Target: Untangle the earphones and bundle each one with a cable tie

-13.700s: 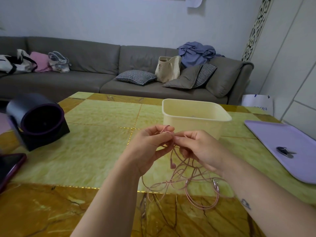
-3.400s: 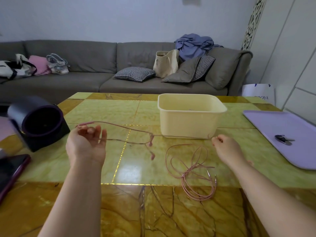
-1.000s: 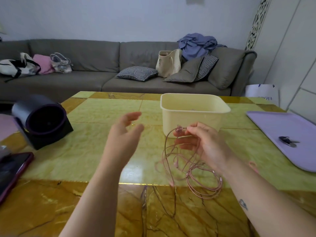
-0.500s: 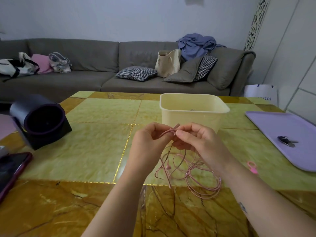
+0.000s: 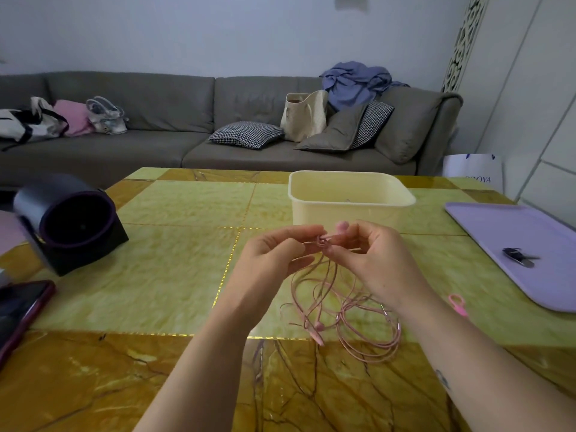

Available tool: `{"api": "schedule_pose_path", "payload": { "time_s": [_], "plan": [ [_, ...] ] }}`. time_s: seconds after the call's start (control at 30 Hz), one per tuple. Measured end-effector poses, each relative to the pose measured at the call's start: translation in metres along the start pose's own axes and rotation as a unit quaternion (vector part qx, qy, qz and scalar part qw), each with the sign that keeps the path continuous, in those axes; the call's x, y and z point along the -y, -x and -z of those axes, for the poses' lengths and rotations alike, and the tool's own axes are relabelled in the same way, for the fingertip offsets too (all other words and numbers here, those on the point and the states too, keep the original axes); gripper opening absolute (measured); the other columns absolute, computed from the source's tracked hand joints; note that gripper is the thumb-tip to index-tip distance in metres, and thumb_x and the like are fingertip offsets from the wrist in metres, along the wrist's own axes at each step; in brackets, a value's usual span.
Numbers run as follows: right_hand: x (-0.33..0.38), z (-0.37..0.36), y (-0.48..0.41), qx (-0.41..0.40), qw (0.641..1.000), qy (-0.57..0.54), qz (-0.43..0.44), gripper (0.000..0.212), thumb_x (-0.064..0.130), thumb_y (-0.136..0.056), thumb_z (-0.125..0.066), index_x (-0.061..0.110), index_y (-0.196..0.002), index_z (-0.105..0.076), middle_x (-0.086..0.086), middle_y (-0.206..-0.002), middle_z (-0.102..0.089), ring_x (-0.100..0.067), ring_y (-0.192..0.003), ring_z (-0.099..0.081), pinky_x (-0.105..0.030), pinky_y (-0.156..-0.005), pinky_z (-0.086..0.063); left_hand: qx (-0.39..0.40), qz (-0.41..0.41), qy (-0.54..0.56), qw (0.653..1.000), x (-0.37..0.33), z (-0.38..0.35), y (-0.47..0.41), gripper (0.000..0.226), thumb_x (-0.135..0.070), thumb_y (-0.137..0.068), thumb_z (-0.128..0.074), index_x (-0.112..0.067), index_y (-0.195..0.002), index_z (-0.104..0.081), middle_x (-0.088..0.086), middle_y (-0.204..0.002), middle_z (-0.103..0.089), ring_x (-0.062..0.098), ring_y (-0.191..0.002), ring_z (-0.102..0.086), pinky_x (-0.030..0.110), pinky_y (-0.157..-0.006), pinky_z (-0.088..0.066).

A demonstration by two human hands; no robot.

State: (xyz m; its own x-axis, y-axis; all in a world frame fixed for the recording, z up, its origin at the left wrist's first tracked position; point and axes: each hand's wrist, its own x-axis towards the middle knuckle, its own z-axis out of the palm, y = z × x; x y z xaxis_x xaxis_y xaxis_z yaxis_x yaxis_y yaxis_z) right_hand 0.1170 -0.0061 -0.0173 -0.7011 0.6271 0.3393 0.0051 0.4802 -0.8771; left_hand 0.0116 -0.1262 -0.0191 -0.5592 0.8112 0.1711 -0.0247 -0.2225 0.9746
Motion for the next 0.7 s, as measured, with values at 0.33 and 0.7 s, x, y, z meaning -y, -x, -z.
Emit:
{"api": "schedule_pose_path", "payload": {
  "time_s": [0.33,0.7],
  "plan": [
    [0.0014,0.0009,0.0021,0.013,0.999,-0.030,-0.007,0.015,0.008,-0.077,-0.074,0.017,-0.070,-0.066,0.006,-0.080,-0.073,-0.010,-0.075,-0.069,-0.024,-0.073,-0.055,-0.025,-0.033,-0.065,0.997,0.0044,-0.0011,-0.0031,0.018,0.000,-0.085,-0.063,-0.014,-0.093,-0.070,0.001,-0.084,-0.073,0.008,-0.078,-0.068,0.020,-0.075,-0.054],
    [0.0030,-0.0004,0.0019,0.100,0.981,-0.165,-0.034,0.025,-0.001,-0.083,-0.065,0.014,-0.103,-0.066,0.008,-0.084,-0.066,-0.009,-0.086,-0.064,-0.029,-0.086,-0.054,-0.047,-0.001,-0.055,0.997,0.0069,0.0009,-0.0037,0.016,-0.001,-0.086,-0.062,-0.014,-0.087,-0.071,0.010,-0.086,-0.067,0.012,-0.075,-0.068,0.032,-0.085,-0.056]
  ]
}}
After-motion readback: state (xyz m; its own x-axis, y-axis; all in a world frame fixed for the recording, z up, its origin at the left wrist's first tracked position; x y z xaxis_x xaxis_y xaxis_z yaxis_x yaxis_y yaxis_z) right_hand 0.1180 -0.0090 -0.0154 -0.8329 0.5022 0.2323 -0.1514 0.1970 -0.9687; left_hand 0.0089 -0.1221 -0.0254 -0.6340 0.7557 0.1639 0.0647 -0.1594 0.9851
